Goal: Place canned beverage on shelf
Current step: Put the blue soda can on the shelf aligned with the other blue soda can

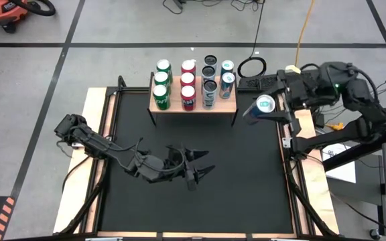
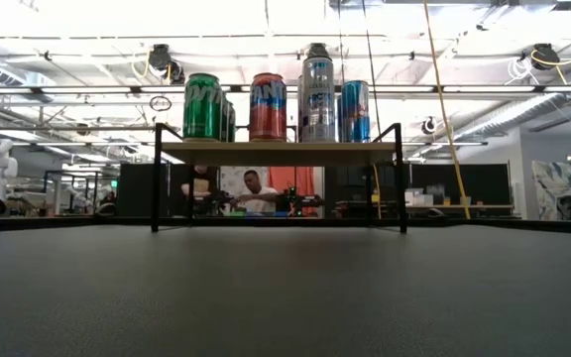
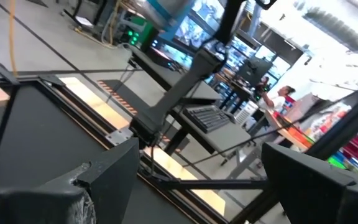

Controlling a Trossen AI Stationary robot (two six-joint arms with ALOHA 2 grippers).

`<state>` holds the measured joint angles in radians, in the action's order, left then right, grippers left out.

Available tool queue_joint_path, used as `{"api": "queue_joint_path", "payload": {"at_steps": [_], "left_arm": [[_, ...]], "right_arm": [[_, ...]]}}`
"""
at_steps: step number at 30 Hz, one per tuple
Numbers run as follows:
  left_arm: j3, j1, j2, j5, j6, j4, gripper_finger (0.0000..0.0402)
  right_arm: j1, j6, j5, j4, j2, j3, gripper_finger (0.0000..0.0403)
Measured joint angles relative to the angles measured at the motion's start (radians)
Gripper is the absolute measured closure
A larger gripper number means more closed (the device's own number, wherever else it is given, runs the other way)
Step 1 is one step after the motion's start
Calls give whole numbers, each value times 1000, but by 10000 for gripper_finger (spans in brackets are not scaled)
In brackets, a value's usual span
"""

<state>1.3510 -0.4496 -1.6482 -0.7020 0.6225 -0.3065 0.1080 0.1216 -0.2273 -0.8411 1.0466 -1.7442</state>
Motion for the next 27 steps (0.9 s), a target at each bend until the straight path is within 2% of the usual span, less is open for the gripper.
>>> {"api": "queue_joint_path", "payload": {"at_steps": [7,11,14,17,22,27], "left_arm": [[0,0,0,-55,-34,1,59],[0,0,0,-59,-36,3,59],[0,-1,0,-59,-36,3,59],[0,-1,0,-62,-36,3,59],[0,-1,0,-63,-36,5,59],[0,-1,0,-63,-36,5,59]], "right_arm": [[95,66,-154,-118,113,-151,181],[170,88,-244,-125,137,-144,181],[213,63,-312,-89,147,-84,181],[233,40,-329,-32,147,6,181],[267,-23,-332,163,124,174,181],[319,-124,-378,346,63,352,181]]}}
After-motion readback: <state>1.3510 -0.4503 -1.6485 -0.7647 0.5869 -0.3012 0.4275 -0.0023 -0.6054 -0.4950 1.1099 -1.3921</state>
